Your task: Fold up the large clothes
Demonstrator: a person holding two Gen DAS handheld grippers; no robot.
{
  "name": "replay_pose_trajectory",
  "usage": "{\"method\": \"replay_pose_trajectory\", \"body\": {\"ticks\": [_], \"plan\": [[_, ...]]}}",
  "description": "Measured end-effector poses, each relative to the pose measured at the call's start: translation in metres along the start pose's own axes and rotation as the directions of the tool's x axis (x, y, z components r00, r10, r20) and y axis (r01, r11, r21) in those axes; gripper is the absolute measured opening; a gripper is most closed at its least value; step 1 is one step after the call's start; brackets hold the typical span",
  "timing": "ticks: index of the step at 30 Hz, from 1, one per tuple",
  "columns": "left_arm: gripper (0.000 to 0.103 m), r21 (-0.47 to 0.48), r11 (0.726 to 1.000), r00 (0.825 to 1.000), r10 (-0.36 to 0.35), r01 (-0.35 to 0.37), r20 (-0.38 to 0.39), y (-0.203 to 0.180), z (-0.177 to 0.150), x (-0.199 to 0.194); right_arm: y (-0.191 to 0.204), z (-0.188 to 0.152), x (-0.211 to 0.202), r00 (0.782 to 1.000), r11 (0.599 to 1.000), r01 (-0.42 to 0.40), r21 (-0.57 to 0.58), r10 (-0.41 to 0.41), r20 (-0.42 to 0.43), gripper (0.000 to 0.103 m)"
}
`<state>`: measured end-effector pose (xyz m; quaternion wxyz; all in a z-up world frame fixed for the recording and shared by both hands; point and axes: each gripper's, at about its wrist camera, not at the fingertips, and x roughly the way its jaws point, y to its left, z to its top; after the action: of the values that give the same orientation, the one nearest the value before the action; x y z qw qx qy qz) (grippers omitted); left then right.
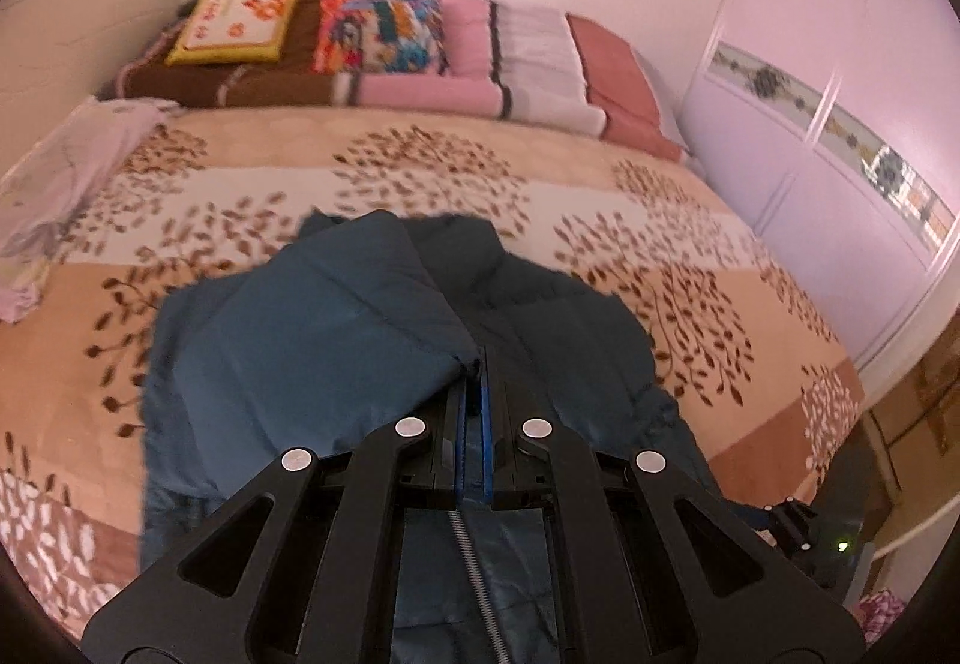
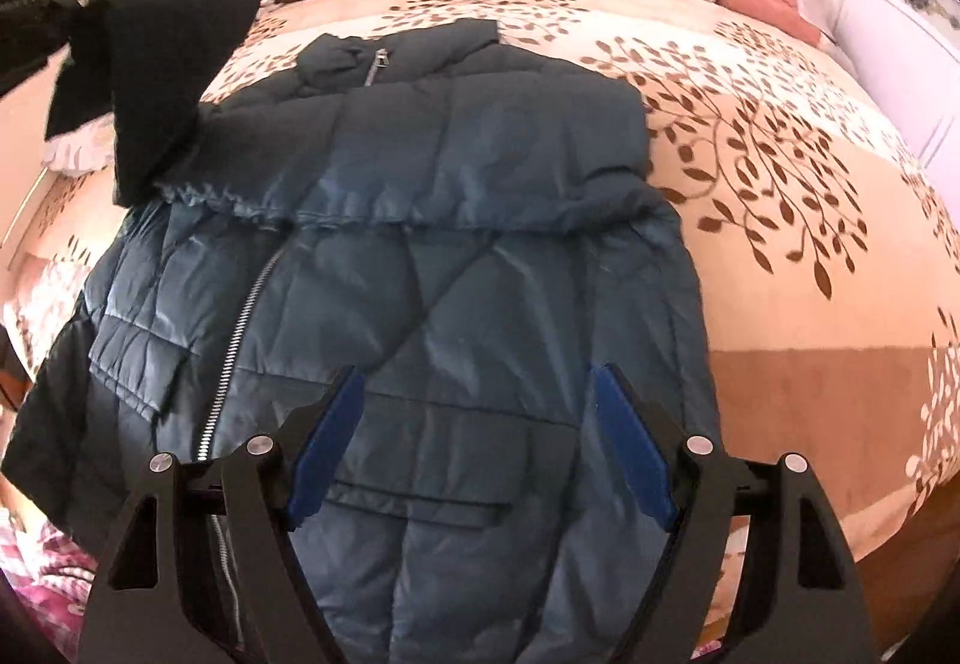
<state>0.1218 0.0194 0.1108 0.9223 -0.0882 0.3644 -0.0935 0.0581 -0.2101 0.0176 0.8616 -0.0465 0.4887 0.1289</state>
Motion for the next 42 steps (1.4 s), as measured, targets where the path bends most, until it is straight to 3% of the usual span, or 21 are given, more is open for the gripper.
{"method": "replay_pose_trajectory", "body": {"ticks": [5,9,12,14,15,19,24,27,29,31,36,42], "plan": [[0.003,0.032,0.999,0.996,-0.02,0.023,-0.089,-0.021,-0.018,0.049,-0.012,-0.004,0.001,1.0,0.999,-0.016,0.04,0.016,0.003,0.077],[0.003,0.041,0.999,0.978,0.008,0.001,-0.208,-0.022,-0.046,0.094,-0.016,-0.006,0.004,1.0,0.998,-0.024,0.057,0.024,-0.005,0.077],[0.016,0.023,1.0,0.957,0.012,-0.006,-0.29,-0.018,-0.07,0.114,-0.015,-0.006,0.004,0.999,0.998,-0.032,0.06,0.033,-0.007,0.077],[0.036,0.006,1.0,0.934,0.005,-0.003,-0.358,-0.015,-0.082,0.118,-0.016,-0.006,0.005,0.999,0.997,-0.037,0.066,0.037,-0.009,0.077],[0.04,0.006,1.0,0.931,0.001,0.001,-0.365,-0.015,-0.086,0.116,-0.015,-0.006,0.006,0.999,0.997,-0.044,0.069,0.045,-0.011,0.077],[0.053,0.049,0.999,0.937,-0.004,0.022,-0.348,-0.012,-0.098,0.084,-0.011,-0.001,0.005,0.997,0.995,-0.074,0.073,0.075,-0.004,0.077],[0.055,0.066,0.998,0.96,0.005,0.014,-0.28,0.015,-0.105,0.027,0.017,0.016,-0.002,0.988,0.989,-0.147,0.006,0.146,0.05,0.077],[0.055,0.044,0.997,0.975,0.073,-0.066,-0.208,0.043,-0.105,-0.003,0.048,0.033,-0.004,0.976,0.978,-0.194,-0.077,0.2,0.09,0.077],[0.055,0.005,0.99,0.976,0.142,-0.143,-0.167,0.065,-0.106,-0.019,0.075,0.043,-0.001,0.965,0.964,-0.227,-0.138,0.242,0.103,0.077],[0.055,-0.057,0.984,0.977,0.162,-0.171,-0.141,0.086,-0.108,-0.032,0.1,0.051,0.006,0.961,0.952,-0.237,-0.193,0.259,0.096,0.077],[0.055,-0.21,0.962,0.981,0.155,-0.177,-0.117,0.13,-0.118,-0.05,0.17,0.062,0.034,0.973,0.925,-0.182,-0.334,0.219,0.076,0.077],[0.055,-0.248,0.954,0.983,0.149,-0.171,-0.105,0.149,-0.129,-0.056,0.224,0.054,0.071,0.993,0.88,-0.059,-0.472,0.101,0.064,0.078]]}}
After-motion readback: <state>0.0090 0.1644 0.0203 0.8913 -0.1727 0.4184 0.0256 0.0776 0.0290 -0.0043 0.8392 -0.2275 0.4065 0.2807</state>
